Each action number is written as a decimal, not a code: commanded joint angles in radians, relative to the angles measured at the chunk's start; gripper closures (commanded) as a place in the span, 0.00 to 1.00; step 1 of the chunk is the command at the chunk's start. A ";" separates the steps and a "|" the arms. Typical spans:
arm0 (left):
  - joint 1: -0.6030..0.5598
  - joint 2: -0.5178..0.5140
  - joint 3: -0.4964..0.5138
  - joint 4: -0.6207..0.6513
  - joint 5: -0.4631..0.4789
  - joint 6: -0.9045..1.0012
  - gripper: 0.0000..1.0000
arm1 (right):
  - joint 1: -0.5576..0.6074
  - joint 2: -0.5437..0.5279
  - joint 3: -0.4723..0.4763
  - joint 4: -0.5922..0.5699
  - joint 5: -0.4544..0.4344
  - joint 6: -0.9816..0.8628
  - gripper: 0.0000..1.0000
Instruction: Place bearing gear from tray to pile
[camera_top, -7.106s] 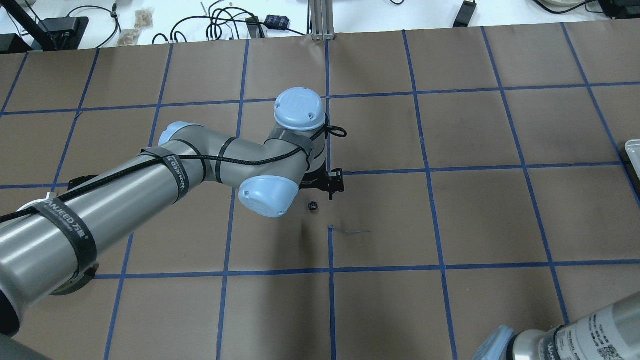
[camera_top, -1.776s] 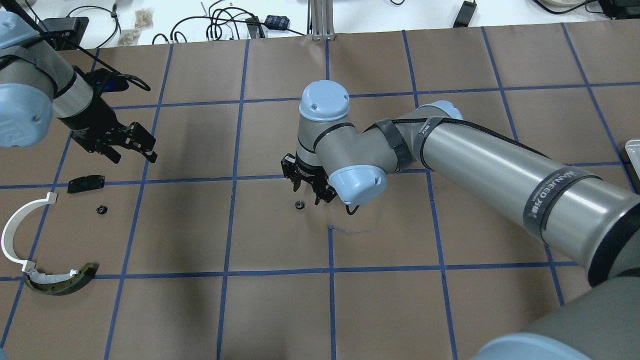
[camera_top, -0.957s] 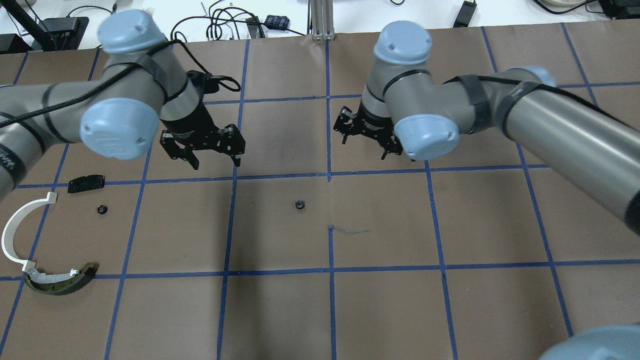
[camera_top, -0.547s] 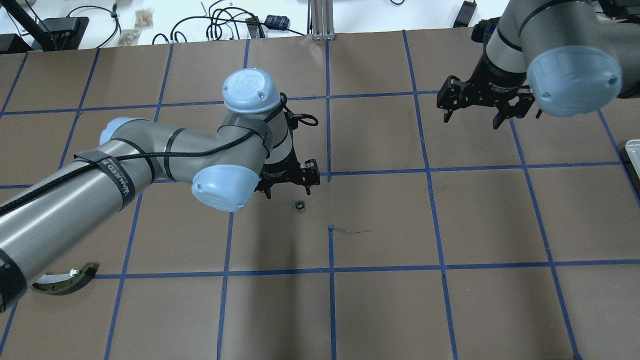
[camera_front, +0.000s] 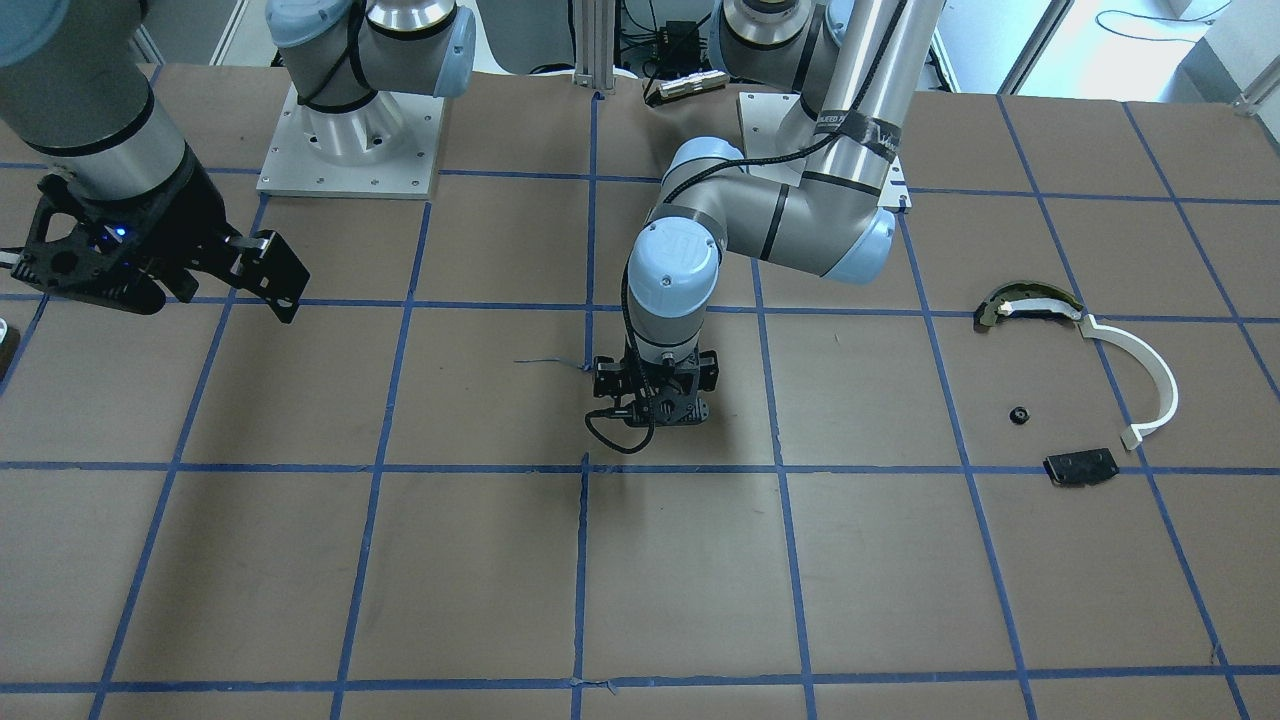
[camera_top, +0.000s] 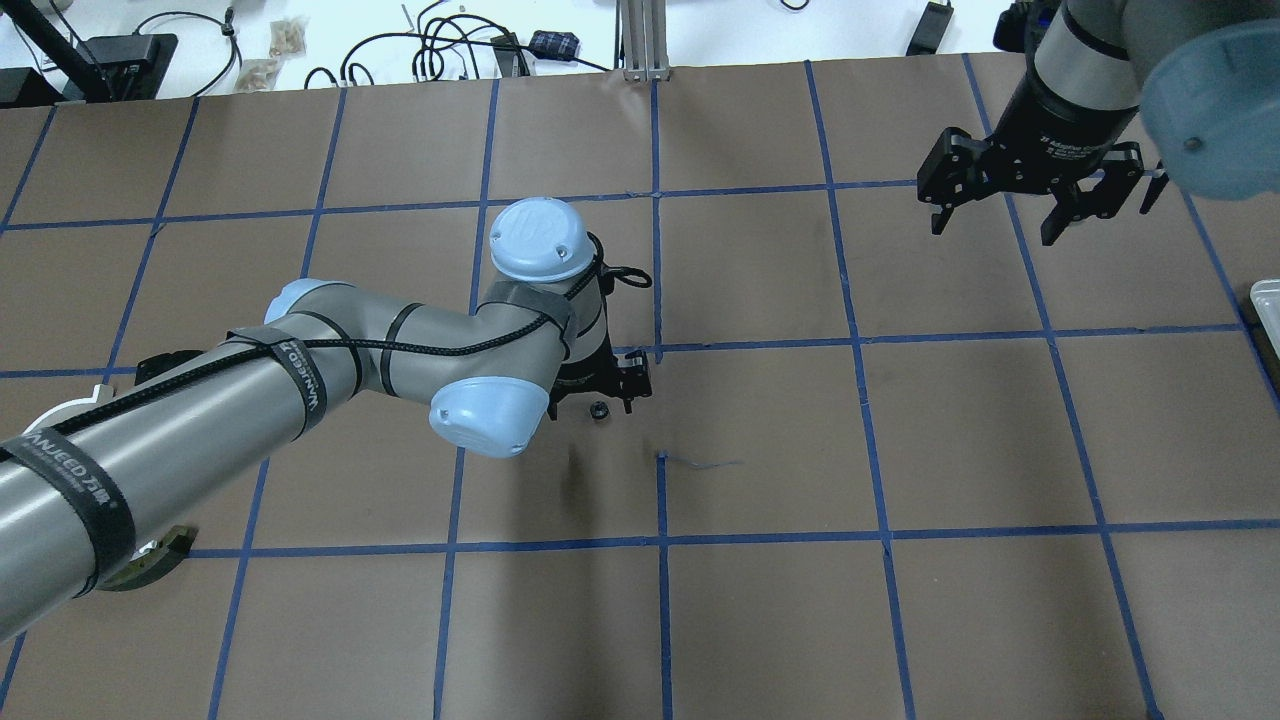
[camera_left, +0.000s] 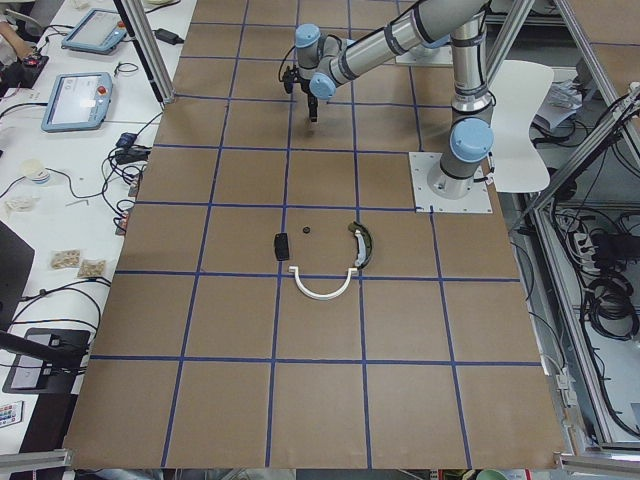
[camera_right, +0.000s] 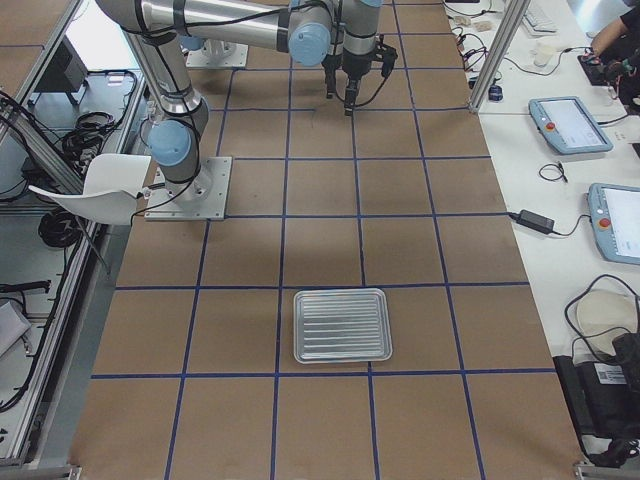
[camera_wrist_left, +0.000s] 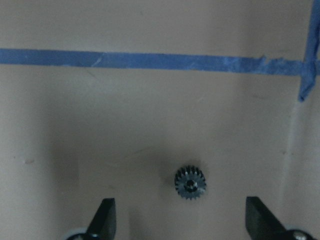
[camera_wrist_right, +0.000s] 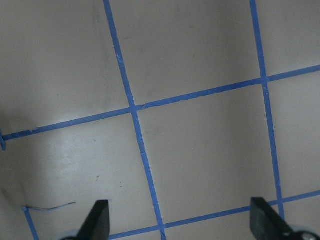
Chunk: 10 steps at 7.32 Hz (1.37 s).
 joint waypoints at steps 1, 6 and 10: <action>-0.002 -0.016 0.001 0.014 0.001 -0.014 0.28 | 0.007 -0.040 0.035 0.011 -0.003 0.005 0.00; 0.011 0.027 0.021 0.003 0.009 0.010 1.00 | 0.017 -0.043 0.067 -0.009 -0.004 -0.004 0.00; 0.419 0.175 0.038 -0.260 0.094 0.559 1.00 | 0.024 -0.084 0.078 -0.005 0.010 -0.004 0.00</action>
